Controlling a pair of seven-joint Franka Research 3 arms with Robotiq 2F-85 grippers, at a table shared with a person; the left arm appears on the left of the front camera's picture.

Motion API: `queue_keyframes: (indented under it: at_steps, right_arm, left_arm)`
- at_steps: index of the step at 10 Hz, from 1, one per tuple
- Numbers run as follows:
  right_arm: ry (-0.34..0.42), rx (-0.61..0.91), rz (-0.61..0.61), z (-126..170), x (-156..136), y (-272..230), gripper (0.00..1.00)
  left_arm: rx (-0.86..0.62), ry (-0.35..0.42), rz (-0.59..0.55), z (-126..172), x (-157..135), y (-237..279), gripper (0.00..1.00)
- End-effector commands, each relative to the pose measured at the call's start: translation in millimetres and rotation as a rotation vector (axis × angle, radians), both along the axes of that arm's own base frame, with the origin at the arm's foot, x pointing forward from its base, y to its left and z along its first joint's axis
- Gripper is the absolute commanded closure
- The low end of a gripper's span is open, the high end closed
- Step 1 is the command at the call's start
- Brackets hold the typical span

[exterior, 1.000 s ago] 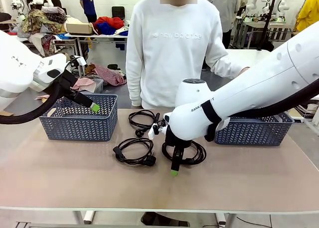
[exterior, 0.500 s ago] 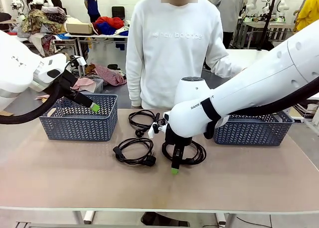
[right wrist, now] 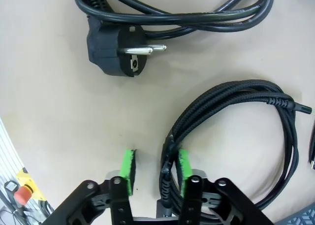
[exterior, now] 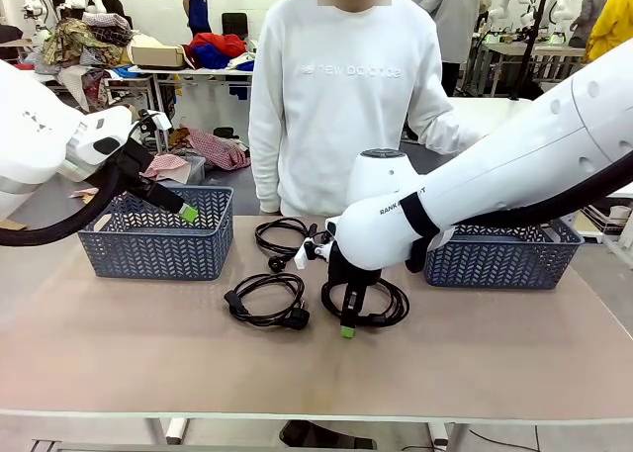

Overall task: Organize the cables according to human instructions.
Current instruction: Pick up a bundle of cables and place it in the basket indicated by the human.

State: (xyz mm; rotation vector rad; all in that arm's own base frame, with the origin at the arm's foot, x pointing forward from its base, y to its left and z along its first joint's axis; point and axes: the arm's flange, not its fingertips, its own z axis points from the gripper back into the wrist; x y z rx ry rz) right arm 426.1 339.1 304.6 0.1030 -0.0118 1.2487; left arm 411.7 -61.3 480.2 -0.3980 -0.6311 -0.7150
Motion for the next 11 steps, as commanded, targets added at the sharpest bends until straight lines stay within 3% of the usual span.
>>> queue_keyframes:
  at_steps: [1, 2, 3, 8, 11]
  right_arm:
    - [-0.013, -0.032, -0.04, -7, -2, 3, 0.95]
    - [-0.016, -0.036, -0.052, -6, -2, 3, 0.82]
    - [-0.019, -0.042, -0.072, -6, -2, 3, 1.0]
    - [-0.02, -0.072, -0.24, 19, -15, -4, 1.0]
    - [0.015, -0.054, -0.118, 62, -29, -8, 1.0]
  left_arm:
    - [-0.021, -0.011, -0.02, -3, 1, 2, 0.0]
    - [-0.021, -0.011, -0.02, -3, 1, 2, 0.0]
    - [-0.021, -0.011, -0.02, -3, 1, 2, 0.0]
    - [-0.021, -0.011, -0.02, -3, 1, 2, 0.0]
    - [-0.021, -0.011, -0.02, -3, 1, 2, 0.0]
